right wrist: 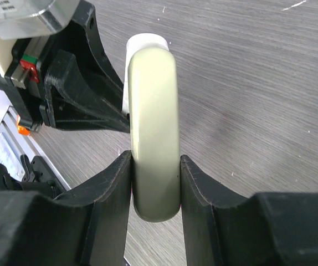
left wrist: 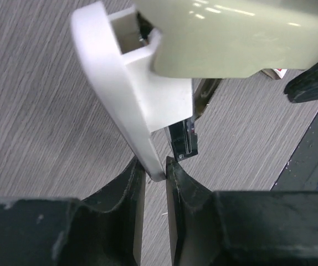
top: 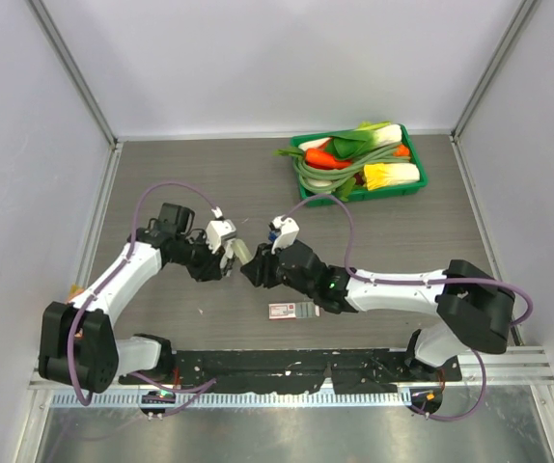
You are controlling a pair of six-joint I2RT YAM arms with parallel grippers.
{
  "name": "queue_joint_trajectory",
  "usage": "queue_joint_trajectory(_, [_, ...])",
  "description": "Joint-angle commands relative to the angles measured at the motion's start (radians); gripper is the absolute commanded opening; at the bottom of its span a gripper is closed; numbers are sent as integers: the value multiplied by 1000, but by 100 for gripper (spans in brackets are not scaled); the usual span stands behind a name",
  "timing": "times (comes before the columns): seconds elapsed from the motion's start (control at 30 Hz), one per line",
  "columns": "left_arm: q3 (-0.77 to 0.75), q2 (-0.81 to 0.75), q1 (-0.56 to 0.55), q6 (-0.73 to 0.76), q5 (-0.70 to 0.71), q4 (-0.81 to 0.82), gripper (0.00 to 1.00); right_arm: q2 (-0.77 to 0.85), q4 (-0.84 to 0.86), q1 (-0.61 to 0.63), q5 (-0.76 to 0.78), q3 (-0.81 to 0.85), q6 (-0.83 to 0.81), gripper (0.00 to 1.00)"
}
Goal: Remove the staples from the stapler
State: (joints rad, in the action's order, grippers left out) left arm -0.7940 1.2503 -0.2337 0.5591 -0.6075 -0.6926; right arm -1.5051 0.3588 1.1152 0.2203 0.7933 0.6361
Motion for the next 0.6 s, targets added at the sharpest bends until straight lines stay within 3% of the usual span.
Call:
queue_joint_trajectory(0.0, [19, -9, -4, 1, 31, 67, 23, 86, 77, 6, -38, -28, 31, 1])
queue_joint_trajectory(0.23, [101, -97, -70, -34, 241, 229, 21, 158, 0, 6, -61, -117, -6, 1])
queue_joint_trajectory(0.57, [202, -98, -298, 4, 601, 442, 11, 184, -15, 9, -95, -178, -88, 1])
